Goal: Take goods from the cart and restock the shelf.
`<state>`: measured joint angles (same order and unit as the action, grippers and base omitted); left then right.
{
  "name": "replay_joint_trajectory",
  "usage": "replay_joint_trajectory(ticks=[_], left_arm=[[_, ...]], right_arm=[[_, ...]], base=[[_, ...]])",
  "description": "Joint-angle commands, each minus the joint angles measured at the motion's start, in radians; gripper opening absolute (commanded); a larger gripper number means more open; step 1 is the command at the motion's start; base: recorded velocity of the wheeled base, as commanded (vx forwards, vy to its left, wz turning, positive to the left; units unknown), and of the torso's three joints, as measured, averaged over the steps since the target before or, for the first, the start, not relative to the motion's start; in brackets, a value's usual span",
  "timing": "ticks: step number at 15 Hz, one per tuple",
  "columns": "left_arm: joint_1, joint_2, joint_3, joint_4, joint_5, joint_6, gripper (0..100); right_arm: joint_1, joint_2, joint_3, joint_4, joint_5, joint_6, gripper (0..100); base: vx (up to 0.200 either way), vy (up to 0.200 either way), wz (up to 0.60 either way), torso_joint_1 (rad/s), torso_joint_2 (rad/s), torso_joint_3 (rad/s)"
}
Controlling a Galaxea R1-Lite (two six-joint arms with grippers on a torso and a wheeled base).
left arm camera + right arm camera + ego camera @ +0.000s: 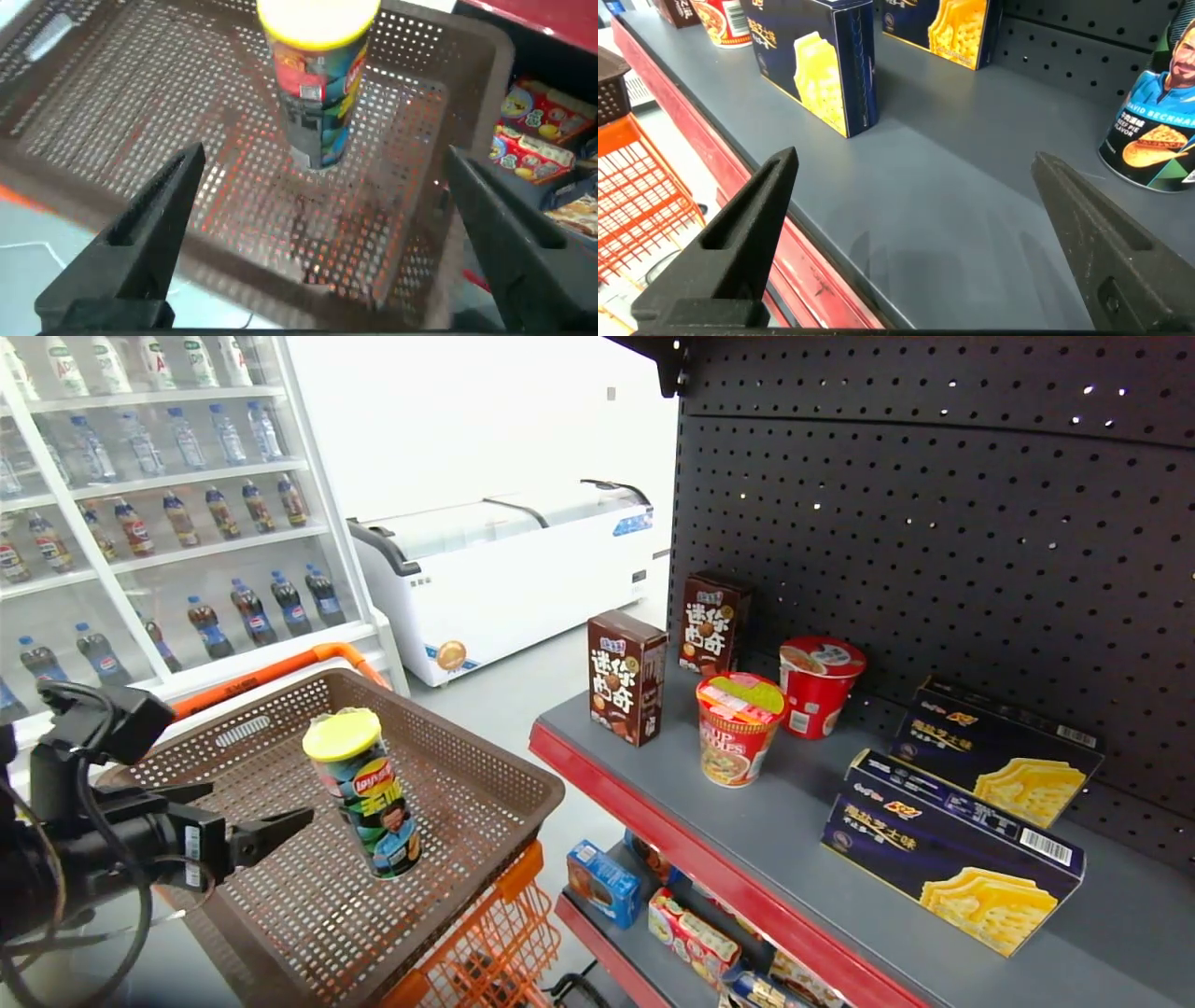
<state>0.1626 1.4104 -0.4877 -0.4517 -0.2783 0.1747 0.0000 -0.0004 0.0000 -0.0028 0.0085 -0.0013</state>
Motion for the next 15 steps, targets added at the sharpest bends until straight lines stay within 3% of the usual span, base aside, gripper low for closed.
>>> replay_joint_trajectory(ticks=[1, 4, 15], left_arm=[[-0.023, 0.179, -0.012, -0.041, -0.022, 0.008, 100], [-0.043, 0.272, -0.008, -0.163, -0.025, 0.008, 100], [-0.057, 0.530, 0.018, -0.476, -0.018, 0.011, 100]], right_arm=[[0.000, 0.000, 0.000, 0.000, 0.001, 0.000, 100], [0.000, 0.000, 0.000, 0.000, 0.001, 0.000, 100], [0.000, 0.000, 0.000, -0.002, 0.001, 0.000, 100]], base=[[0.000, 0.000, 0.00, 0.000, 0.00, 0.000], [0.000, 0.000, 0.00, 0.000, 0.00, 0.000], [0.000, 0.000, 0.00, 0.000, 0.00, 0.000]])
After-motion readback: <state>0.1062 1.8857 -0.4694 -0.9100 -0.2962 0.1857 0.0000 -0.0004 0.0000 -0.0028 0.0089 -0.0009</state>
